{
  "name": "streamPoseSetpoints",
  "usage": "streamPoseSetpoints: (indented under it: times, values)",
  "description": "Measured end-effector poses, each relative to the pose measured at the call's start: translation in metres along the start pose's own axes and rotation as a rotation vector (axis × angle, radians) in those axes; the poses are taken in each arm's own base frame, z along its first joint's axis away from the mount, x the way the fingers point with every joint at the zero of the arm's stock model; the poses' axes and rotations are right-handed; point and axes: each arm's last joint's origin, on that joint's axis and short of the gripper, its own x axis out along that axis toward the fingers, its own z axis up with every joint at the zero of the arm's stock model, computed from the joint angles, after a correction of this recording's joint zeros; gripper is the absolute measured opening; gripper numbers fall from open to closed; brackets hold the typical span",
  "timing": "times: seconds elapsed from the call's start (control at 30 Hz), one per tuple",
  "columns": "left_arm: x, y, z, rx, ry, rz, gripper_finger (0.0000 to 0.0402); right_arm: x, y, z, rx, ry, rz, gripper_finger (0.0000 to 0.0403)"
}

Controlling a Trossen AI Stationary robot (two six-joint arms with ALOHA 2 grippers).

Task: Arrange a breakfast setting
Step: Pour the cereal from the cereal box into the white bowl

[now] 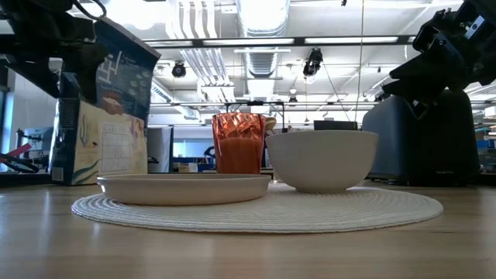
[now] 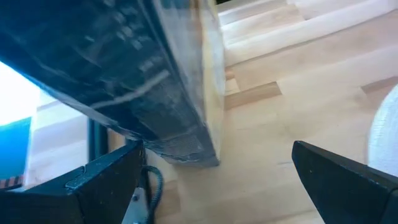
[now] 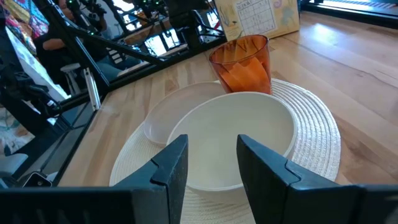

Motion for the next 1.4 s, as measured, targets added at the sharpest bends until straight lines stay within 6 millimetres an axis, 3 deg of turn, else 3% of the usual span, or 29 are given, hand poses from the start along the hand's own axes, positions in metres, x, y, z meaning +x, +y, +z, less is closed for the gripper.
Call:
streamPoseSetpoints:
  times: [0.57, 0.8, 0.97, 1.4]
  values:
    - [-0.010, -0.039, 0.003, -0.028, -0.036, -0.131, 0.0391, 0.000, 0.000, 0.000, 0.000, 0.000, 0.000, 0.0128]
    - [-0.019, -0.037, 0.005, -0.022, 0.125, -0.052, 0.0391, 0.000, 0.000, 0.000, 0.000, 0.000, 0.000, 0.0128]
    - [-0.015, -0.033, 0.002, -0.032, 0.108, 0.062, 0.0391, 0.000, 0.000, 0.000, 0.000, 0.001, -0.001, 0.0128]
    - [-0.005, -0.039, -0.006, -0.107, 0.053, 0.116, 0.0391, 0.000, 0.000, 0.000, 0.000, 0.000, 0.000, 0.0128]
